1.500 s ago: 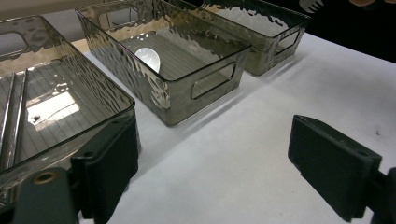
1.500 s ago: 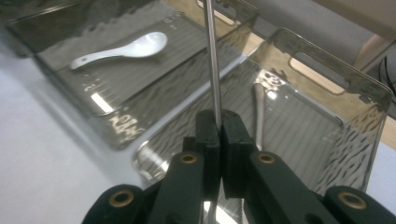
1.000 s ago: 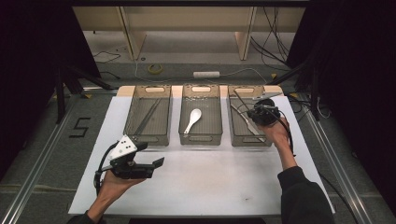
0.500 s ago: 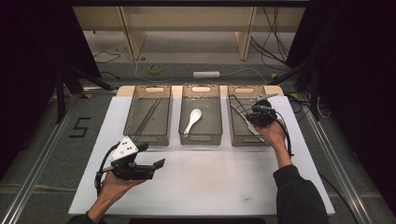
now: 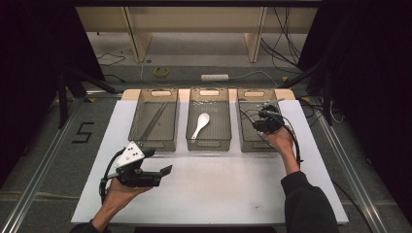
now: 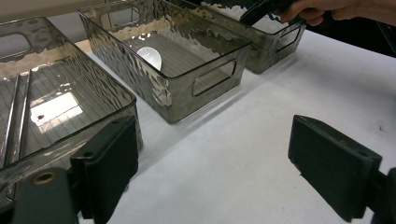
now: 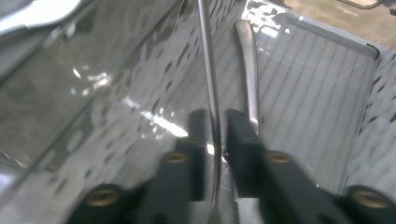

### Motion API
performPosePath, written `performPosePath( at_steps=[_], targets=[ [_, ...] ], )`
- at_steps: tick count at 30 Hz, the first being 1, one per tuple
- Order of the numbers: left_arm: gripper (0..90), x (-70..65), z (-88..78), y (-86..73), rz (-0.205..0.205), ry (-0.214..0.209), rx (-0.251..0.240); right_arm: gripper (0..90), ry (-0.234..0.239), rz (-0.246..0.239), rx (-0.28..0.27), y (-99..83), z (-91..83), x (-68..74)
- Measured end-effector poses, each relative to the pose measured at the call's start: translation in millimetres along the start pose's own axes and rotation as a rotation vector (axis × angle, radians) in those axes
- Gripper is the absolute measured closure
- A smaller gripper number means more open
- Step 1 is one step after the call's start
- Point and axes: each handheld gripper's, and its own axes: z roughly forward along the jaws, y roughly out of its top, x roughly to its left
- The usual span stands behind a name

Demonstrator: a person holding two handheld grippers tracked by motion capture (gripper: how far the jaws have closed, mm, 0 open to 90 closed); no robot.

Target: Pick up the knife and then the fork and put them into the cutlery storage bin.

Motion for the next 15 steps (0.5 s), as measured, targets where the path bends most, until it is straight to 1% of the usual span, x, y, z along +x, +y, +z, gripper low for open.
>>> performPosePath(
  at_steps=[2,4,8,9,11,12,15],
  targets=[
    [15.7,-0.2,0.2,0.0,0.0,0.0,0.0,72.9,0.018,0.004,-0.023,1.4,-5.5,-0.2],
    [15.7,-0.4,0.0,0.0,0.0,-0.001,0.0,68.8,0.018,-0.008,-0.041,2.1,-9.2,-0.2],
    [15.7,-0.2,-0.8,-0.1,0.003,-0.002,0.003,63.1,0.027,-0.003,-0.059,1.1,-15.9,0.3],
    [15.7,-0.2,-1.0,-0.2,0.003,-0.002,0.002,62.0,0.039,-0.003,-0.066,0.3,-17.9,0.6],
    [15.7,0.1,-1.1,-0.3,0.001,-0.003,0.001,56.7,0.056,-0.004,-0.077,-0.8,-21.7,2.7],
    [15.7,0.2,-1.1,-0.4,-0.001,-0.004,0.0,56.3,0.062,-0.008,-0.086,-1.5,-23.9,4.1],
    [15.6,0.0,-1.2,-0.3,-0.005,-0.004,-0.005,48.9,0.106,-0.004,-0.117,-3.4,-32.1,9.2]
  ],
)
